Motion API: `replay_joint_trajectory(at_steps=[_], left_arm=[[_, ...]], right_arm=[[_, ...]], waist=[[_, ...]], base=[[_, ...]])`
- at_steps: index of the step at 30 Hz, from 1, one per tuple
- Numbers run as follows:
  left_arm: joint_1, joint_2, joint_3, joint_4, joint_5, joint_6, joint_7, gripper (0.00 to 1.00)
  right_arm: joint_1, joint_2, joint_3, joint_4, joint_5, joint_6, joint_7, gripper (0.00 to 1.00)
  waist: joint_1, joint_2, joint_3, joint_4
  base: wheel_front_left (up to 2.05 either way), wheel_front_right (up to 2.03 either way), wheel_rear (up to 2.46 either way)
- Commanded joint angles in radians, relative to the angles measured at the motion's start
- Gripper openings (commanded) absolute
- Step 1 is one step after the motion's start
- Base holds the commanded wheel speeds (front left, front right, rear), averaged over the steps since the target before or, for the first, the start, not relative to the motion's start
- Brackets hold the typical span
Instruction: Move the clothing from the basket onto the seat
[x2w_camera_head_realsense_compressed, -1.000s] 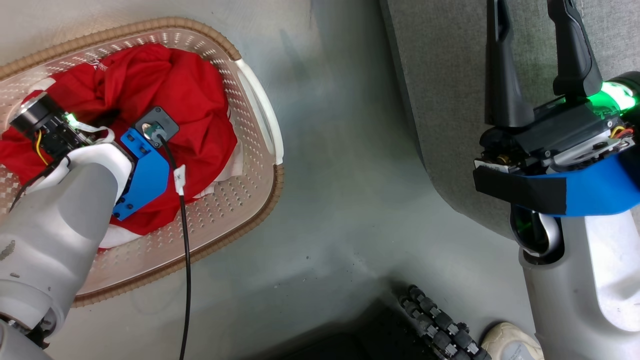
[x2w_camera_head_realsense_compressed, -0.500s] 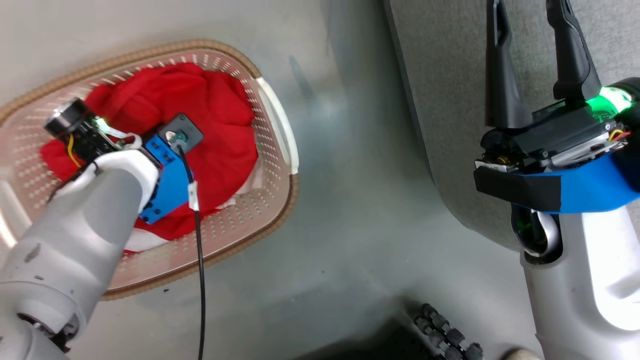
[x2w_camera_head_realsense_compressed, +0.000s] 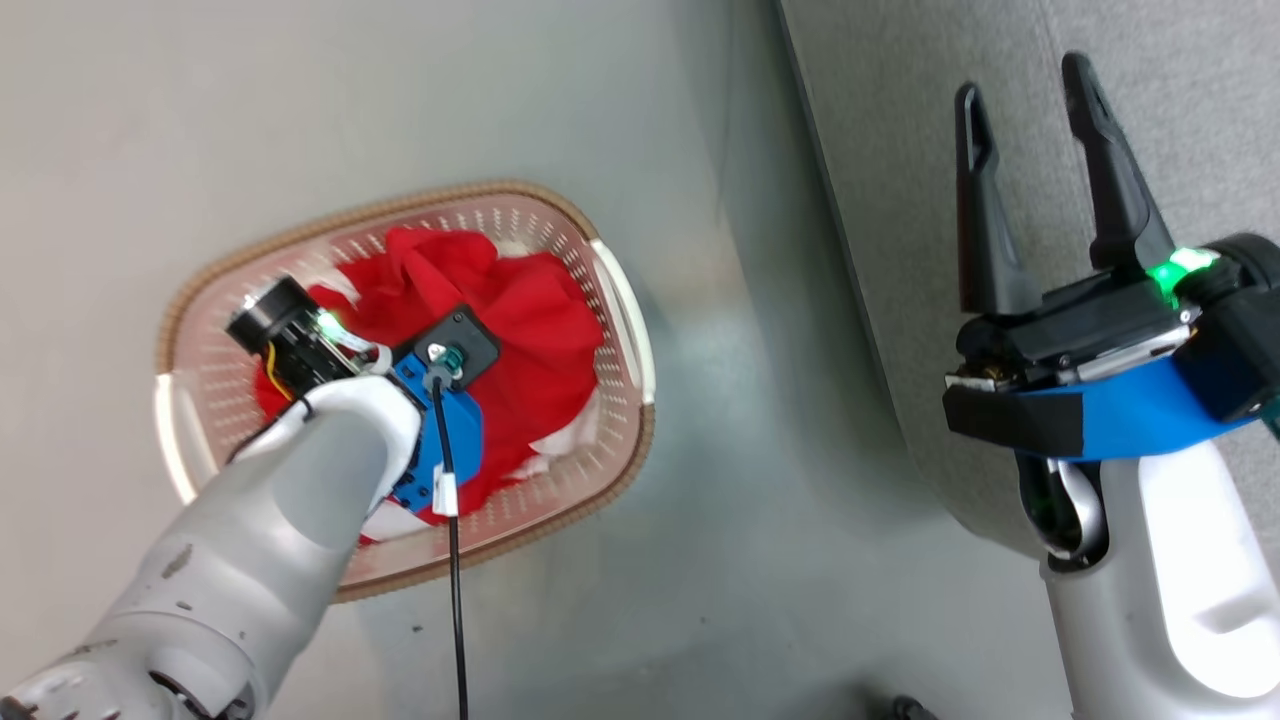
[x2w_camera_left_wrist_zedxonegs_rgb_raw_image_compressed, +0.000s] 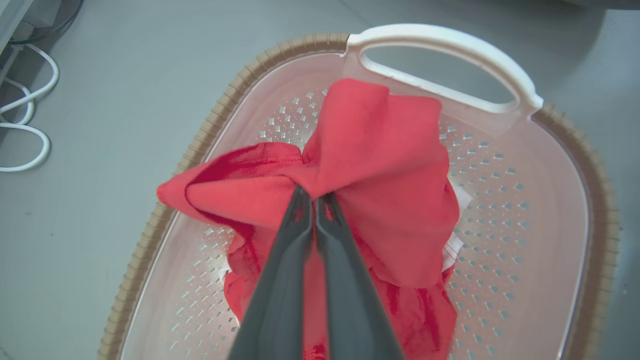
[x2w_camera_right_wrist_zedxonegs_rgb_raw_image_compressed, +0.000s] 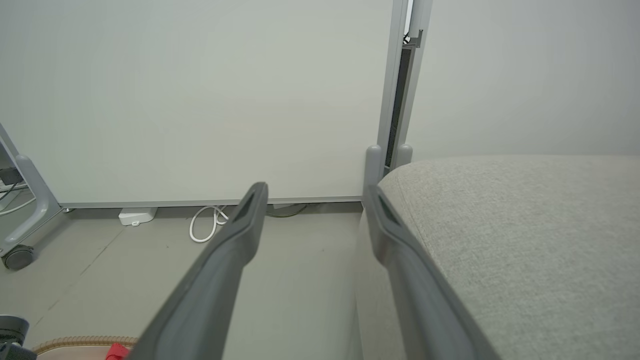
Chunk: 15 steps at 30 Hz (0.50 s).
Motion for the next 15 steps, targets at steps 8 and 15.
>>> replay_joint_trajectory(at_steps=[8,15], left_arm=[[0.06,-0.036,0.06,-0.069,-0.051,0.028,-0.046,0.0],[0.137,0.006,0.182,-0.287,-0.06,0.08,-0.046,0.0]], right_arm=[[0.082,-0.002,-0.018,0.027,-0.038,0.0,-0.003,1.0],[0.152,-0.002,-0.034,0.045,-0.064,0.0,-0.003,1.0]], waist=[[0.0,0.0,-0.188,0.088],[0.0,0.0,-0.318,0.136]], base=[[0.0,0.0,0.0],[0.0,0.0,0.0]])
